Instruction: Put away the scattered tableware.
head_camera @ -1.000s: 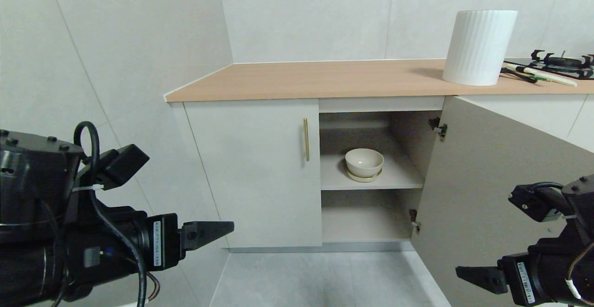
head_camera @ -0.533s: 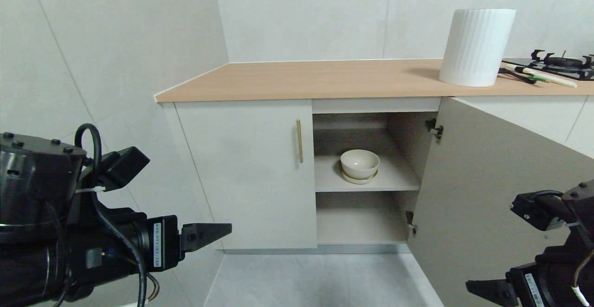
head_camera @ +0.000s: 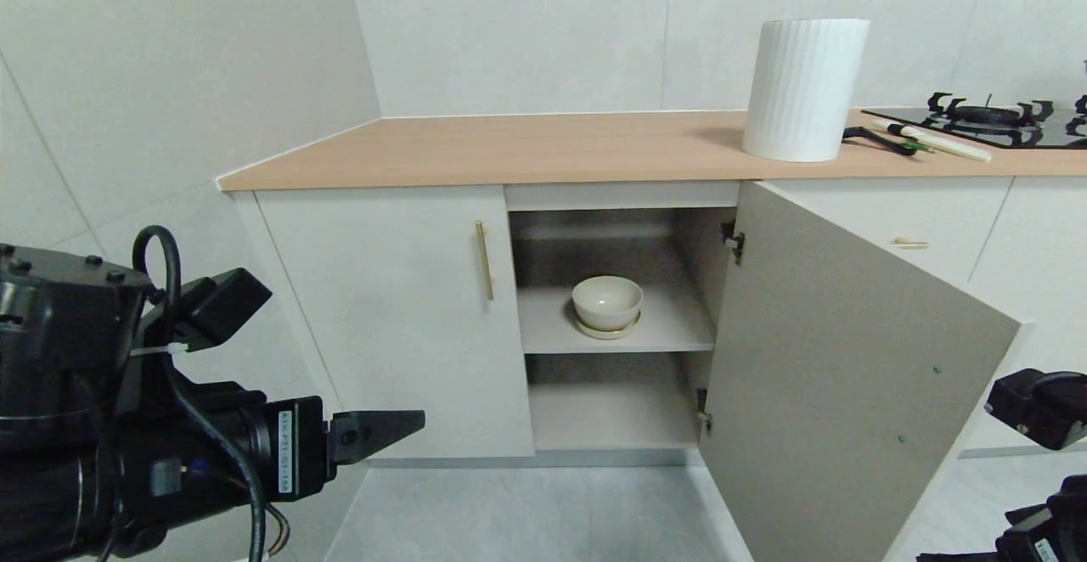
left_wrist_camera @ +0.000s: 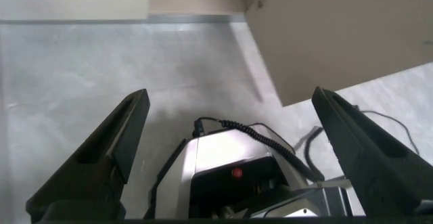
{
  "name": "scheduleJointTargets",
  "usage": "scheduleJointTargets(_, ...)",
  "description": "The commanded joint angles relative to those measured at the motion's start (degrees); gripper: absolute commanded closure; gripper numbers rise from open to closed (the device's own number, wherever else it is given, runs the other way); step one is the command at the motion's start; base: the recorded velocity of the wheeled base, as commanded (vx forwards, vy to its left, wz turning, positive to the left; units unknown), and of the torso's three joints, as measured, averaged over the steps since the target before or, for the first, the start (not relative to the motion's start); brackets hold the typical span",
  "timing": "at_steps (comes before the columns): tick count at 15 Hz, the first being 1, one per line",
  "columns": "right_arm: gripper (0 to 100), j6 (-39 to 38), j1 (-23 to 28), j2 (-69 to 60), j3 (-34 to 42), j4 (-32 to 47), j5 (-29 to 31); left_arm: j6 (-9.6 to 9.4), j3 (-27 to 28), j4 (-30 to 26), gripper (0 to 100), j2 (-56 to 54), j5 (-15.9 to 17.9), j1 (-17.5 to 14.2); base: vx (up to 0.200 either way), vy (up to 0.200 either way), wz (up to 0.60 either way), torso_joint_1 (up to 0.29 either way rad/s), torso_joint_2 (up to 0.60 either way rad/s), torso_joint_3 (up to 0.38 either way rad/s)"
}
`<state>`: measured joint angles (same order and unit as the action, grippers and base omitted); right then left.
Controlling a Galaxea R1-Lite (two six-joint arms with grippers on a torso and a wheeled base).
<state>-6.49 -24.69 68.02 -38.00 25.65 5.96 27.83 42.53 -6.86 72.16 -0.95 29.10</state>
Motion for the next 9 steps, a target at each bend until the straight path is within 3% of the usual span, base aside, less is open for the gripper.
scheduleJointTargets(1,0,2.4,4.9,-1.5,-0.8,1.1,0.0,0.03,0.0,0.0,0,0.1,0.1,0.0,0.000,0.000,0.00,0.000,0.00,0.000)
scheduleJointTargets(5,0,6.0,16.7,0.2,-3.6,2.6,0.0,0.03,0.0,0.0,0,0.2,0.2,0.0,0.000,0.000,0.00,0.000,0.00,0.000)
scheduleJointTargets(9,0,7.2,29.5,7.2,-4.1,-6.8,-0.8,0.12,0.0,0.0,0,0.4,0.2,0.0,0.000,0.000,0.00,0.000,0.00,0.000)
